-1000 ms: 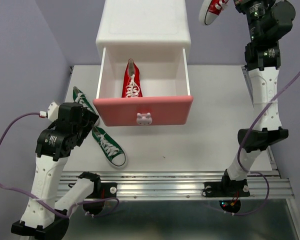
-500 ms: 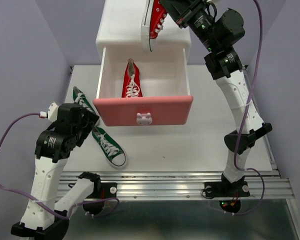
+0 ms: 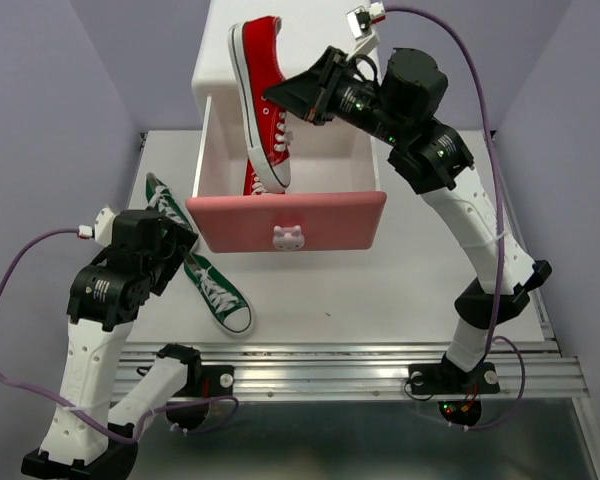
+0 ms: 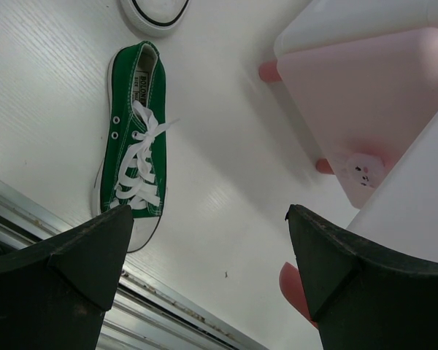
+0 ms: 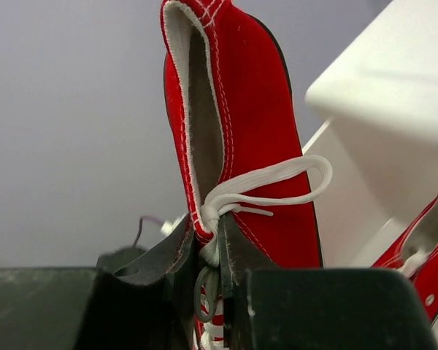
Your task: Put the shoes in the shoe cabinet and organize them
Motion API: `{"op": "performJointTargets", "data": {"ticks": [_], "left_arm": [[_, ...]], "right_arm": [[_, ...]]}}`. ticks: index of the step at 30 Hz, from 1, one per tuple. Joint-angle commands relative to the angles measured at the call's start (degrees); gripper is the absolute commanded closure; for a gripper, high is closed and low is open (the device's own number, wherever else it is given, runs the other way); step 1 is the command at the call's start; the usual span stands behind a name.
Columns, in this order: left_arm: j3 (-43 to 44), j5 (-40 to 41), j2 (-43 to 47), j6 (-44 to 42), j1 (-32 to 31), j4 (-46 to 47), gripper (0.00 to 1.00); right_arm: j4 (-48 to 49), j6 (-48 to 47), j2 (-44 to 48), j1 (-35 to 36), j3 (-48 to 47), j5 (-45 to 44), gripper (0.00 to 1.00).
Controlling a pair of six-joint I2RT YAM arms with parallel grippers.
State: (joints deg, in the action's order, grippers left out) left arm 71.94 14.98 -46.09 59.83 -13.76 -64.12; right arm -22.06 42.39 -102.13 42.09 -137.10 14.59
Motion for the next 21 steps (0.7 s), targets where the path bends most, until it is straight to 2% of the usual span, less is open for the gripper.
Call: {"op": "performJointTargets", "data": {"ticks": [1, 6, 11, 21], "left_arm": [[-1.36, 0.05, 1.0, -0.07, 0.14, -0.04, 0.01], [-1.54, -0.04, 1.17, 0.19, 0.14, -0.04, 0.01], [-1.89, 0.13, 1.61, 0.9, 0.14, -0.04, 0.01], [-2.33, 0.49, 2.05, 2.21, 0.14, -0.04, 0.01]], "right_arm": [[-3.59, -4.24, 4.92, 1.86, 0.95, -0.96, 0.99], [-6.32, -6.35, 7.2, 1.86, 4.82, -1.84, 0.99], [-13.16, -8.37, 6.94, 2.91, 4.56, -4.46, 0.99], [-18.8, -12.33, 7.12, 3.44, 6.23, -9.22, 0.99]]}}
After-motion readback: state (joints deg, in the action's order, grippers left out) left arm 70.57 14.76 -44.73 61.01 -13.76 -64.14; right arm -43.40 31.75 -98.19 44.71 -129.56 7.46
